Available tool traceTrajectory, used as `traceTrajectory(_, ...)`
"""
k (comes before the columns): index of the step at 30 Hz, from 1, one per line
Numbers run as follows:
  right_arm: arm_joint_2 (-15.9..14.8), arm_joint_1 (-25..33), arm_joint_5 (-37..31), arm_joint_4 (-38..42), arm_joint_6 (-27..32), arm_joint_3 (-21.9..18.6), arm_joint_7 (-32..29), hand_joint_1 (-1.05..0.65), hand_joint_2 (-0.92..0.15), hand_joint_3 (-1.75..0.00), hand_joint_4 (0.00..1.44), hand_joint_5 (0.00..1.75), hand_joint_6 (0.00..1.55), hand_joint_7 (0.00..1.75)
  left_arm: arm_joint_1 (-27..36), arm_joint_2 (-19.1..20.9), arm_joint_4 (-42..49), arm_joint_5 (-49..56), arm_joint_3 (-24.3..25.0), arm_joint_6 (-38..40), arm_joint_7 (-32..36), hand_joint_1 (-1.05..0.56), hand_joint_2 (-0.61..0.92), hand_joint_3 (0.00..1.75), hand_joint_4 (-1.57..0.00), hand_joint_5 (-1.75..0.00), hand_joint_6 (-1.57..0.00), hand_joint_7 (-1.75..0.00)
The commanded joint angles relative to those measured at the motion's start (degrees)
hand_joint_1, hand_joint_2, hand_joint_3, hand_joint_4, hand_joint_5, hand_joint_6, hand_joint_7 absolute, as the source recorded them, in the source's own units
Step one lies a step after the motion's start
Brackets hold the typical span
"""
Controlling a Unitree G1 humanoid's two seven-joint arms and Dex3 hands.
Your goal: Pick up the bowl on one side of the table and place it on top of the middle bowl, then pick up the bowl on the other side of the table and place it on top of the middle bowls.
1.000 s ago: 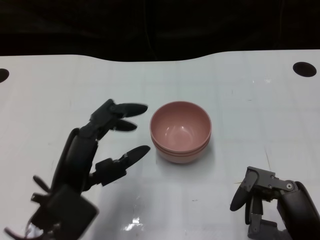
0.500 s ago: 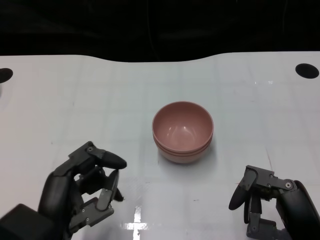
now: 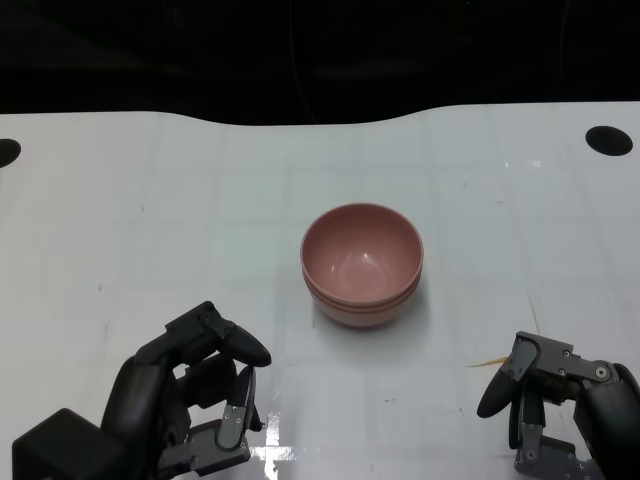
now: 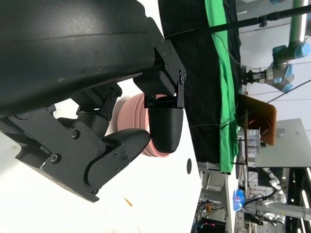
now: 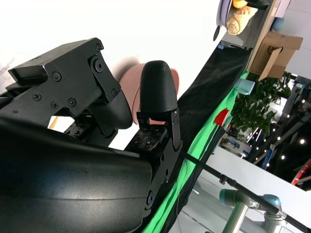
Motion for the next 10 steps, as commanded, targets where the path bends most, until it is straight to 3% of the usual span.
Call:
traceTrajectory(1, -0.48, -0.31, -0.09, 0.76, -0.87, -0.66, -0.45, -0.01, -0.26, -1.57, 0.89, 1.72, 0.84, 1.37, -0.56, 0.66, 1.01, 0.79, 0.71, -0.94, -0.80, -0.20, 0.41, 1.32, -0.89, -1.75, -0.78, -1.49)
traceTrajectory(10, 0.04, -0.62, -0.22, 1.63, -0.90, -0.71, -0.91, -0.02, -0.26, -1.58, 0.91, 1.71, 0.86, 1.36, -2.42, 0.65, 4.29, 2.37, 1.96, -4.40, -0.87, -0.20, 0.40, 1.34, -0.86, -1.75, -0.78, -1.48)
